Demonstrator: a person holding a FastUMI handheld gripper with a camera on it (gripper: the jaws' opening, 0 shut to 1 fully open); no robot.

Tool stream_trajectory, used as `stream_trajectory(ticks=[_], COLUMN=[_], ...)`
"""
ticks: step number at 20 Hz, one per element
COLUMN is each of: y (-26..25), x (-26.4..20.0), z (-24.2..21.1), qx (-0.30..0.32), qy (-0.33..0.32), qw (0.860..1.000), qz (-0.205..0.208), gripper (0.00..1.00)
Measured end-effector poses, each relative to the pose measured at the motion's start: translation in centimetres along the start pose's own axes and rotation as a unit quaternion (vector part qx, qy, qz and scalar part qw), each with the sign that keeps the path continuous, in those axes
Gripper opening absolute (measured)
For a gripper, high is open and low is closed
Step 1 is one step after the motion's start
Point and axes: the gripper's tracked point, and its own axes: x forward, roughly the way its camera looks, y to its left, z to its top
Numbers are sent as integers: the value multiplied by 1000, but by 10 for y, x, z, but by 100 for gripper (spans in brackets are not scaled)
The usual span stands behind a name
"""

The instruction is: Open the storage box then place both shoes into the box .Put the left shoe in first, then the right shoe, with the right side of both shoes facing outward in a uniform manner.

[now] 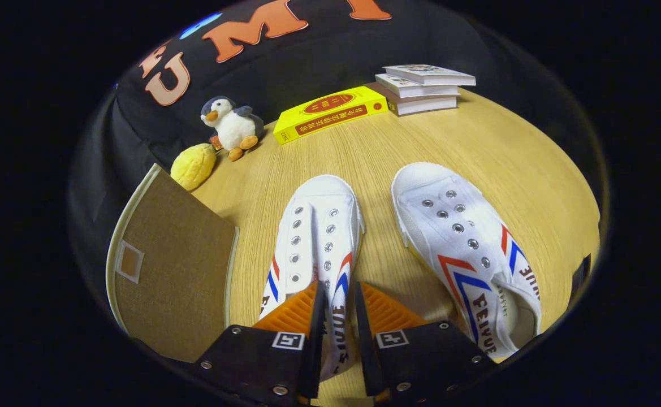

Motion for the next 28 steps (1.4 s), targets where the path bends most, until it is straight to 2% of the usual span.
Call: stream_trajectory(ticks=[1,2,3,4,5,8,11,15,20,24,28], y=[1,0,-2,-1,-1,4,19,52,124,197,251], x=[1,-2,-4,-6,-3,-15,-38,-88,-135,-139,-114], z=[1,2,3,6,5,7,32,71,95,87,57], qx=[-13,-31,-19,25,62,115,129,115,110,99,64], qy=[-10,-23,-34,-40,-39,-38,-67,-123,-162,-150,-111], qw=[1000,999,999,999,996,991,987,984,976,974,980], qz=[5,10,15,26,40,58,62,60,92,140,153], gripper=[20,18,14,10,1,0,0,0,0,0,0])
